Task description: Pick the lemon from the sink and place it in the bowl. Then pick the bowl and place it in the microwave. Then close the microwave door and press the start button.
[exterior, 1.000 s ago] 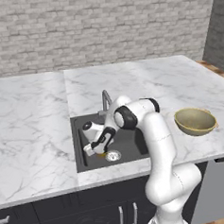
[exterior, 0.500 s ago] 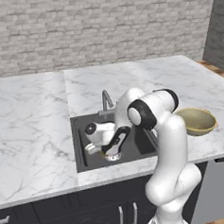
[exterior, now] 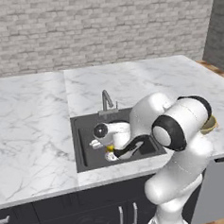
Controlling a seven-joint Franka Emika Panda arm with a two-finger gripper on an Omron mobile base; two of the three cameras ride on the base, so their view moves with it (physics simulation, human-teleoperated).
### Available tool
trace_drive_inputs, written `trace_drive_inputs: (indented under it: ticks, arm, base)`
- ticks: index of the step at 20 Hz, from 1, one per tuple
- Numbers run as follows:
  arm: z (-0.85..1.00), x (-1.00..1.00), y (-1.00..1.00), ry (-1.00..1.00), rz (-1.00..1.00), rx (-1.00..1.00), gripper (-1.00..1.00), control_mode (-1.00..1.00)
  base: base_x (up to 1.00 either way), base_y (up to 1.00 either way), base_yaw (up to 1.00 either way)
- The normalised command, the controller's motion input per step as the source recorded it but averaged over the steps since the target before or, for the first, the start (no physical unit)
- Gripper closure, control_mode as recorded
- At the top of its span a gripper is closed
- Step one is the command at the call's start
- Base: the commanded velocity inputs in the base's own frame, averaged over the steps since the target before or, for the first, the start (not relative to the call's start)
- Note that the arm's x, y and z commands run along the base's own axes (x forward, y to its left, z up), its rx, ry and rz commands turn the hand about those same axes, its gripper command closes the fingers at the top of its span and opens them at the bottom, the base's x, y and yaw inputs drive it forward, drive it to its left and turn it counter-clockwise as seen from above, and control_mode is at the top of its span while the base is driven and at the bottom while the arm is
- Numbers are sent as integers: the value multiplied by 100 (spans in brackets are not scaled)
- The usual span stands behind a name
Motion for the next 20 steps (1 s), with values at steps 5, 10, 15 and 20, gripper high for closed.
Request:
trace_drive_inputs:
  ticks: [5,10,15,20]
  arm:
    - [100,-59,-40,-1,-6,6,100,-100]
    - [100,-56,-47,1,-5,9,100,-100]
    - [100,-48,-50,2,-4,11,100,-100]
    - [87,-56,-71,3,-10,8,100,-100]
  base:
    - [0,0,0]
    - [0,0,0]
    - [0,0,0]
    - [0,0,0]
